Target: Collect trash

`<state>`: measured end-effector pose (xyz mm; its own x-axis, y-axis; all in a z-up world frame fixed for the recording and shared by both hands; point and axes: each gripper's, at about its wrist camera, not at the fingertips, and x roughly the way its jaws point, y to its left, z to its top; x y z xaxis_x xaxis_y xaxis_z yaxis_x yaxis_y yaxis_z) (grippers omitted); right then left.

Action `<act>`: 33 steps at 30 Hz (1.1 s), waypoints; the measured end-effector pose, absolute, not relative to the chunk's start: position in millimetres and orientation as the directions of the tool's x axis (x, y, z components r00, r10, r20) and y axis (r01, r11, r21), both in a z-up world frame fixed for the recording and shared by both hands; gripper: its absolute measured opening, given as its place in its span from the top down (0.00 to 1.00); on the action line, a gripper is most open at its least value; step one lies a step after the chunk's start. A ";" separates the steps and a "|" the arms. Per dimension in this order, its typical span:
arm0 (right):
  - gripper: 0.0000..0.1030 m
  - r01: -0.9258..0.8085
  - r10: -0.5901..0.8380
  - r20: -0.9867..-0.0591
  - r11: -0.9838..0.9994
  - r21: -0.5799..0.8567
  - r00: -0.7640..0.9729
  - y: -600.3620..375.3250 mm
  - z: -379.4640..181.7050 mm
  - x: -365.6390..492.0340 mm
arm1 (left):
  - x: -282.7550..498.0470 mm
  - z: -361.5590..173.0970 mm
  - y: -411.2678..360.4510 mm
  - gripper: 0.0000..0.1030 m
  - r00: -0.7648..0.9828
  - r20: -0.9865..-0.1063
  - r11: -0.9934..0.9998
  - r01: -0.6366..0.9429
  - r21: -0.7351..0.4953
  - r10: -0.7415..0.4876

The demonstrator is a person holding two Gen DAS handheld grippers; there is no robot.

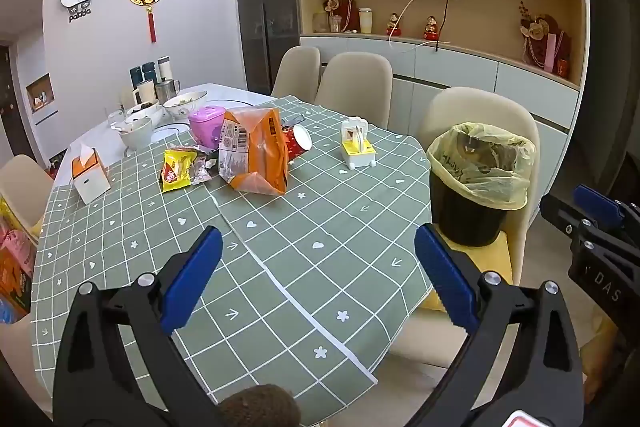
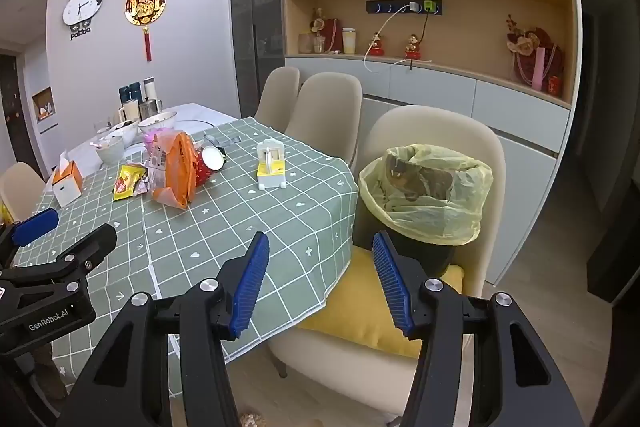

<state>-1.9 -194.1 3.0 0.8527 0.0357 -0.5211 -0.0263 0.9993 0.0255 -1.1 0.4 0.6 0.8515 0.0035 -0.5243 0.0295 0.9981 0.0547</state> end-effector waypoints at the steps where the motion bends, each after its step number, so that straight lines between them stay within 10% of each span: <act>1: 0.50 -0.025 0.036 -0.521 0.999 0.027 0.853 -193.9 3.4 -1.9 | -1.5 0.7 0.5 0.10 0.851 -0.525 0.998 0.029 0.054 0.004; 33: 0.50 -0.002 0.019 -0.520 0.999 0.035 0.854 -202.7 4.0 -6.0 | -5.2 1.0 -6.5 0.10 0.849 -0.528 0.997 0.042 0.060 -0.004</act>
<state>-6.0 -202.7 4.0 0.8540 0.0194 -0.5199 -0.0017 0.9994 0.0346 -5.2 -6.5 1.0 0.8491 -0.0041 -0.5282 0.0418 0.9973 0.0596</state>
